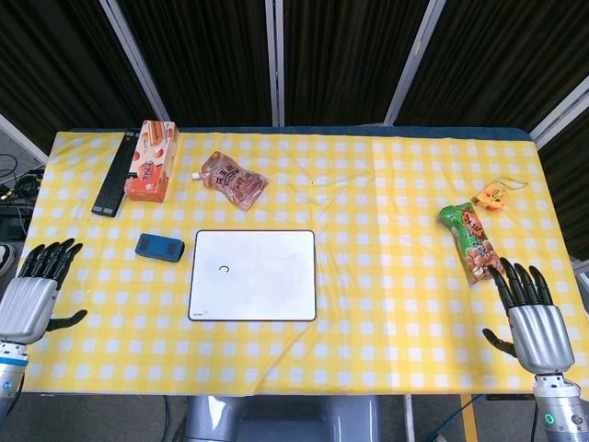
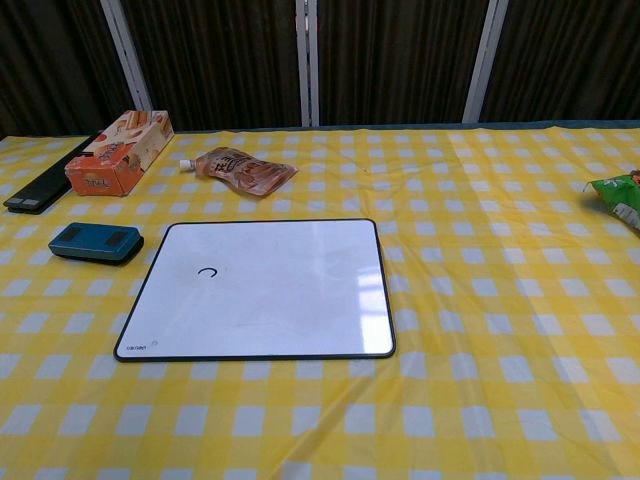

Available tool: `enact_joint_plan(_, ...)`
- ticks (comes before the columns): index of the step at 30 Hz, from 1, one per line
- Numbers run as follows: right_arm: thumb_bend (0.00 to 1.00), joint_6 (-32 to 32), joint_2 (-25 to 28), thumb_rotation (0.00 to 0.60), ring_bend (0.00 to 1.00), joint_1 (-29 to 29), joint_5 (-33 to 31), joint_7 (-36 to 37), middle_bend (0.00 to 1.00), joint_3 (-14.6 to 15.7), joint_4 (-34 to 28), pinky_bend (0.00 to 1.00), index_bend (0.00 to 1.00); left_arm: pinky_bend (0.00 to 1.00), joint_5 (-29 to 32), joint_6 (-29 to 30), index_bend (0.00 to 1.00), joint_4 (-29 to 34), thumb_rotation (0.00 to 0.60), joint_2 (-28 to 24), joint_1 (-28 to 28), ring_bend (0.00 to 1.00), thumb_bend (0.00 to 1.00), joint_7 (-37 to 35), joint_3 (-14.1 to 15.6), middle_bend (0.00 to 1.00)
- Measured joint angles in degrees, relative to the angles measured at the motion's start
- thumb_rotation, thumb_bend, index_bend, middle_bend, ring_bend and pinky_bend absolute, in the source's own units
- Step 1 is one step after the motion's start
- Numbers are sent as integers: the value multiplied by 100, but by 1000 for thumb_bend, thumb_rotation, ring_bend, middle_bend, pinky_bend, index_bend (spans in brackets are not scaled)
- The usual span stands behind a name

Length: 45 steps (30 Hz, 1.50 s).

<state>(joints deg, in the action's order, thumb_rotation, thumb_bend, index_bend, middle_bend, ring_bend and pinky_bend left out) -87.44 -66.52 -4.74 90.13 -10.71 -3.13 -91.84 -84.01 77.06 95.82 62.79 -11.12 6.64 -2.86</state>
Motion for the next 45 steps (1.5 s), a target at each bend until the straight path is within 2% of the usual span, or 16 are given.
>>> enact_joint_plan(4, 0, 104, -19, 600, 0, -36, -81, -58, 0, -19, 10, 0, 0, 11, 77, -506, 0, -246, 600, 200, -365, 0, 14, 80, -102, 0)
enact_joint_plan(7, 0, 233, -46, 600, 0, -70, -228, -101, 0, -45, 46, 0, 0, 74, 133, -1028, 18, -625, 600, 481, -772, 18, 68, 220, -196, 0)
enact_joint_plan(12, 0, 423, -82, 600, 0, -119, -499, -116, 0, -105, 148, 0, 0, 196, 192, -1794, 152, -1814, 600, 1205, -1476, 132, 162, 252, -351, 56)
enact_joint_plan(17, 0, 523, -102, 600, 0, -140, -661, -90, 0, -146, 234, 0, 0, 208, 197, -2399, 178, -3038, 600, 1970, -2090, 151, 238, -3, -422, 80)
enact_joint_plan(20, 0, 607, -122, 600, 0, -155, -770, -95, 0, -158, 294, 0, 0, 223, 185, -2691, 186, -3533, 600, 2321, -2379, 157, 252, -166, -421, 86)
enact_joint_plan(25, 0, 694, -157, 600, 0, -176, -893, -111, 0, -175, 379, 0, 0, 227, 142, -2877, 209, -3996, 600, 2615, -2642, 171, 253, -361, -365, 98)
enact_joint_plan(34, 0, 713, -168, 600, 0, -179, -932, -91, 0, -166, 416, 0, 0, 232, 217, -2983, 230, -4355, 600, 2647, -2672, 175, 253, -600, -251, 104)
enact_joint_plan(40, 0, 714, -181, 600, 0, -193, -919, -132, 0, -157, 397, 0, 0, 284, 271, -3073, 242, -4701, 600, 2822, -2711, 207, 252, -865, -214, 129)
enact_joint_plan(45, 0, 726, -194, 600, 0, -206, -922, -154, 0, -154, 395, 0, 0, 365, 213, -3041, 288, -4895, 600, 2961, -2742, 282, 253, -1074, -153, 195)
